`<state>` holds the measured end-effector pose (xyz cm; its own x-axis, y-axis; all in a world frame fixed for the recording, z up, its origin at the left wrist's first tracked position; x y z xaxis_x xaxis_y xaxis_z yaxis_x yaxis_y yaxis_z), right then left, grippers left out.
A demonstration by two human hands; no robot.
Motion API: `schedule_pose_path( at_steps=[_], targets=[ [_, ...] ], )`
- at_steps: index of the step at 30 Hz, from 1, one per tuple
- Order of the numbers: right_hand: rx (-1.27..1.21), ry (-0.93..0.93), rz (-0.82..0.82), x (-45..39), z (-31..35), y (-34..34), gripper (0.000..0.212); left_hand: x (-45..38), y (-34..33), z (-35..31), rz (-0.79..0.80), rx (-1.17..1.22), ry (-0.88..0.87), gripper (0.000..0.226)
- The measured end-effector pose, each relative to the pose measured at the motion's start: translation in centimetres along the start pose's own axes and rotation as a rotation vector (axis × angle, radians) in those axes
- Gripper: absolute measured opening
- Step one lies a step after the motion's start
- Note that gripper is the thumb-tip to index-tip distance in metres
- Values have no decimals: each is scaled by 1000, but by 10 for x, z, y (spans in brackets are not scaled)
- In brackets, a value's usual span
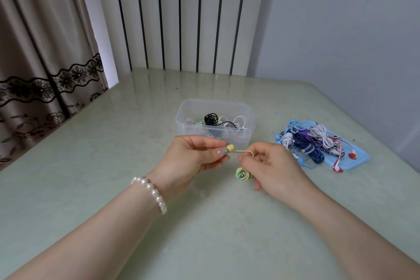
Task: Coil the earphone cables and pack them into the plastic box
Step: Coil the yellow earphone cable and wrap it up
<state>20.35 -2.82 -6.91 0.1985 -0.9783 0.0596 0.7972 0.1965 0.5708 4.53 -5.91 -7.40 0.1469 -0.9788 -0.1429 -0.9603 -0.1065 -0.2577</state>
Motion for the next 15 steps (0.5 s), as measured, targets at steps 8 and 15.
schedule_pose_path(
  at_steps=[8,15],
  targets=[
    [-453,64,98,-23,47,22,3,-9,14,-10,-88,-78,-39,14],
    [-220,84,36,-83,89,3,17,-12,25,-11,-44,-468,-92,18]
  ],
)
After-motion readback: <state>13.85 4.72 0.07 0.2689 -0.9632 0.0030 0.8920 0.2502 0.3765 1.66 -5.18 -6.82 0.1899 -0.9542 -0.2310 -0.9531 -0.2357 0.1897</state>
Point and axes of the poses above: each hand's wrist, its own x-axis away from the middle knuckle, its own y-axis out of the back of the hand, z = x × y, the point moved 1 cm from there along -x, towards the middle knuckle, and after that the axes turned 11 degrees about -y, right-handed, at the moved point
